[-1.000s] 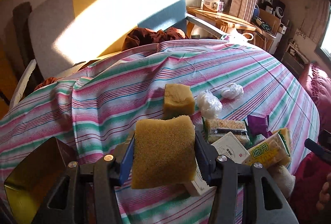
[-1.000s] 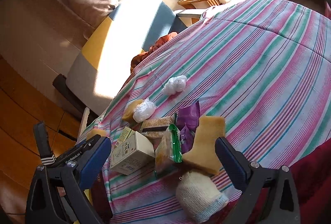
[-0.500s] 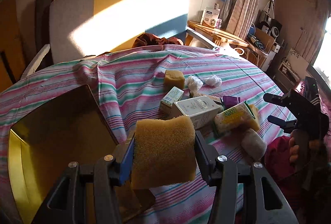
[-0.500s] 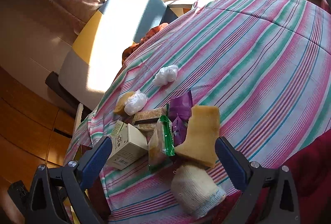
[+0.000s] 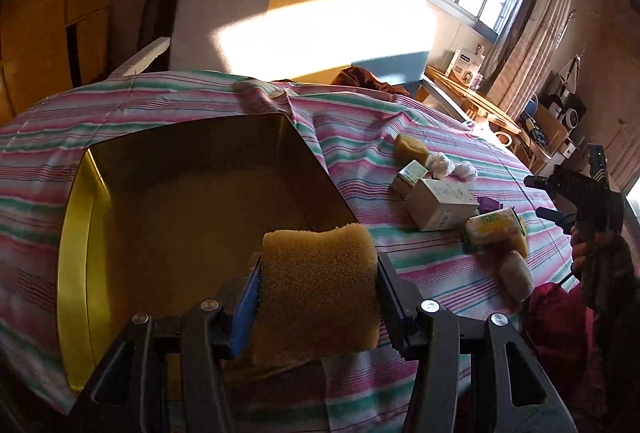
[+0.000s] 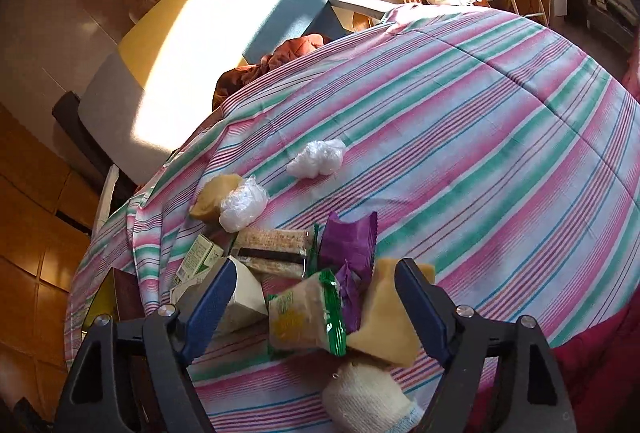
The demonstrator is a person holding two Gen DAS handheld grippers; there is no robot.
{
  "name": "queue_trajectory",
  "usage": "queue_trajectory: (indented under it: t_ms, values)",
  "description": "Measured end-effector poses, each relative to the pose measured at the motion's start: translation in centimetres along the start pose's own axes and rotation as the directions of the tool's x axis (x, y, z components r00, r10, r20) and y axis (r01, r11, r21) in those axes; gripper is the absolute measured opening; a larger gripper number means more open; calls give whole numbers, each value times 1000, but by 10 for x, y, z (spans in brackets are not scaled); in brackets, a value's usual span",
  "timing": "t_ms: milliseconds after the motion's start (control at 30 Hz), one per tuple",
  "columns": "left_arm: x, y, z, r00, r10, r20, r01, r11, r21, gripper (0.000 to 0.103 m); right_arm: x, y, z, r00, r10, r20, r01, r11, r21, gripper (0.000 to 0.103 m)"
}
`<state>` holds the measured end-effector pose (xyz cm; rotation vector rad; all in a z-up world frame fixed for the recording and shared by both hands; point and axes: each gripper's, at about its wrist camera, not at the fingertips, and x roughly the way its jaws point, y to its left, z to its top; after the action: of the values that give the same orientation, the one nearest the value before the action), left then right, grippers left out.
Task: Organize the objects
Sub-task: 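Carry the yellow sponge into the gold tray with the left tool while the right tool grasps the plastic-wrapped ball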
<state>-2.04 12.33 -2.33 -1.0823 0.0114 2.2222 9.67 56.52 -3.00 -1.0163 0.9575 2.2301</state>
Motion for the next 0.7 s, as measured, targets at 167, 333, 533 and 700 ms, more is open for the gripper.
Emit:
queue_trajectory:
  t_ms: [167, 333, 533, 700]
  values:
    - [-4, 21, 0, 1000, 28, 5, -27, 998, -56, 54, 53, 12, 50, 995, -76, -60, 77, 997, 16, 79]
    - [-3, 36, 2, 998, 56, -2, -56, 995, -86, 54, 111, 7, 85, 981, -143, -132, 151, 987, 55, 79]
    - [3, 52, 3, 995, 93, -23, -95, 989, -113, 54, 162, 1, 96, 964, -159, -215, 178, 981, 71, 75]
    - [4, 69, 6, 991, 126, -39, -131, 980, -148, 55, 164, 14, 87, 964, -201, -177, 197, 980, -37, 42]
